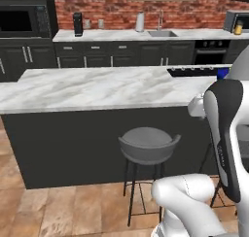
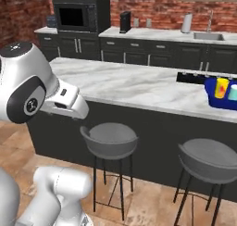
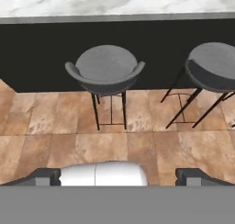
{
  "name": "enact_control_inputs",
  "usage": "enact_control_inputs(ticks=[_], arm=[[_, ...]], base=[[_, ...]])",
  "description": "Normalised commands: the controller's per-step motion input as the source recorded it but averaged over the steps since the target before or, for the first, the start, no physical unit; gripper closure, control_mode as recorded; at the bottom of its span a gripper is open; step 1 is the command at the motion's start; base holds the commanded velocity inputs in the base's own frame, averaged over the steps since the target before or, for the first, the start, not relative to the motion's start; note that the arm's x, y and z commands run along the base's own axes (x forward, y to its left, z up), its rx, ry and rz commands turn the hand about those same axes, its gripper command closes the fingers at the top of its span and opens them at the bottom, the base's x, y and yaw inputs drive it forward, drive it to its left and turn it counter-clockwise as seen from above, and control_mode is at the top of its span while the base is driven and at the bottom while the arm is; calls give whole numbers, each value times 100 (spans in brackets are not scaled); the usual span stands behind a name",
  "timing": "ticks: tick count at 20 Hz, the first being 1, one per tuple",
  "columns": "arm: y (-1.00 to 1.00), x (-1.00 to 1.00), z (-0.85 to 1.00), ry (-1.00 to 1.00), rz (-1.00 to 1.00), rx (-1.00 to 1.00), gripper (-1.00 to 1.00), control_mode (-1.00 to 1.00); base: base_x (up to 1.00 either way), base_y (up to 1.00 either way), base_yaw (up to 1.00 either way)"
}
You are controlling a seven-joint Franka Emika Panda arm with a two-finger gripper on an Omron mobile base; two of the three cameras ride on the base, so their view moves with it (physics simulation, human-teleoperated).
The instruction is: There is a tray on the dining counter. Grab the cup, mug, and pitcher and place them on the tray. The pitcher may be placed next to the tray if it cannot fit the tray.
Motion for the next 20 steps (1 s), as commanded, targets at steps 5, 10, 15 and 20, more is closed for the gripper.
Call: enact_control_inputs(ticks=[5,10,15,20], arm=[[0,0,0,0,0,0,-100,100],[0,0,0,0,0,0,-100,100],[0,0,0,0,0,0,-100,100],[0,0,0,0,0,0,-100,100]], base=[[11,79,-7],[13,74,-7],[22,73,-8],[22,78,-13]])
